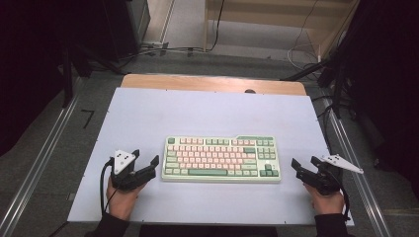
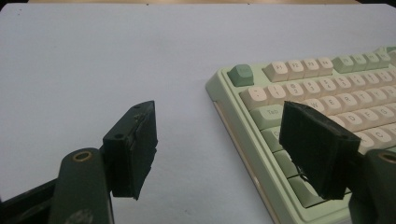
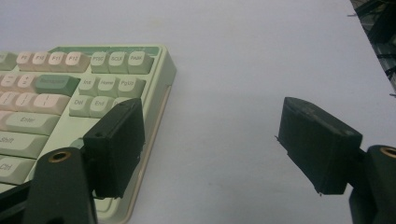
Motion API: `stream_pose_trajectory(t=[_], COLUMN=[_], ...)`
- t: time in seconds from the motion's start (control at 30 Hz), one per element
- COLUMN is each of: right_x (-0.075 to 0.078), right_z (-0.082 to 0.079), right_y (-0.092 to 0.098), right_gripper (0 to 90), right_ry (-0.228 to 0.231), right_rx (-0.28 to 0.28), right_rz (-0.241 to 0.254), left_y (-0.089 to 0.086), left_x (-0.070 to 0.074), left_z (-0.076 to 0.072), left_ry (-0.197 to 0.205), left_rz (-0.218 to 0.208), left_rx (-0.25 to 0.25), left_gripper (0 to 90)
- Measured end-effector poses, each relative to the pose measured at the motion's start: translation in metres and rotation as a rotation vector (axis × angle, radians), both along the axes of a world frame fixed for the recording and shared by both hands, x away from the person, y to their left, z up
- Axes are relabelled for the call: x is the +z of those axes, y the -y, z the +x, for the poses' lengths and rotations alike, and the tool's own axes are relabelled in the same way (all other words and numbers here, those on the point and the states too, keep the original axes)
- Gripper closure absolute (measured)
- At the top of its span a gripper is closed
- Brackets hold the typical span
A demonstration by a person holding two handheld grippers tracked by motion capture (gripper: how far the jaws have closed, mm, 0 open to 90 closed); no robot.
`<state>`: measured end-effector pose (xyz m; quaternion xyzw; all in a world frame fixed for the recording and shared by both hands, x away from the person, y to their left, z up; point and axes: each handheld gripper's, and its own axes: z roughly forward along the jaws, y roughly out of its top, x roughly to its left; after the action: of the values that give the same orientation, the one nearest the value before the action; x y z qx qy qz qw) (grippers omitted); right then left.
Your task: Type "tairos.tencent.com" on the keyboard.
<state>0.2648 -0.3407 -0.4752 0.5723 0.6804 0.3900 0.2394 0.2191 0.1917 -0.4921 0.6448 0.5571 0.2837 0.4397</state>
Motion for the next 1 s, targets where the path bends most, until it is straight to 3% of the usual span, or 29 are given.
stream_pose_trajectory(t=[0.43,0.67,0.77,0.8,0.83,0.87,0.9,0.93,1.0], right_x=[0.002,0.003,0.002,0.002,0.002,0.002,0.002,0.002,0.002], right_z=[0.000,0.000,-0.001,-0.001,-0.002,-0.002,-0.003,-0.003,-0.003], right_y=[-0.017,-0.029,-0.037,-0.037,-0.041,-0.041,-0.044,-0.044,-0.050], right_gripper=[22.4,29.8,41.7,41.7,51.2,51.2,59.8,59.8,71.8], right_ry=[0.008,0.022,0.027,0.027,0.031,0.031,0.040,0.040,0.044], right_rx=[0.048,0.075,0.103,0.103,0.115,0.115,0.129,0.129,0.152], right_rz=[-0.005,-0.016,-0.018,-0.018,-0.018,-0.018,-0.022,-0.022,-0.020], left_y=[0.001,0.002,0.003,0.003,0.004,0.005,0.007,0.007,0.010], left_x=[0.001,0.001,0.002,0.002,0.002,0.003,0.003,0.003,0.004], left_z=[0.000,0.000,0.000,0.000,0.000,0.000,0.001,0.001,0.002], left_ry=[0.000,0.008,0.012,0.013,0.015,0.017,0.021,0.021,0.026], left_rz=[0.001,-0.004,-0.006,-0.003,-0.004,-0.004,-0.007,-0.007,-0.008], left_rx=[-0.001,-0.007,-0.008,-0.012,-0.013,-0.017,-0.025,-0.025,-0.031], left_gripper=[28.2,28.2,28.4,28.4,28.5,28.5,29.0,29.3,30.0])
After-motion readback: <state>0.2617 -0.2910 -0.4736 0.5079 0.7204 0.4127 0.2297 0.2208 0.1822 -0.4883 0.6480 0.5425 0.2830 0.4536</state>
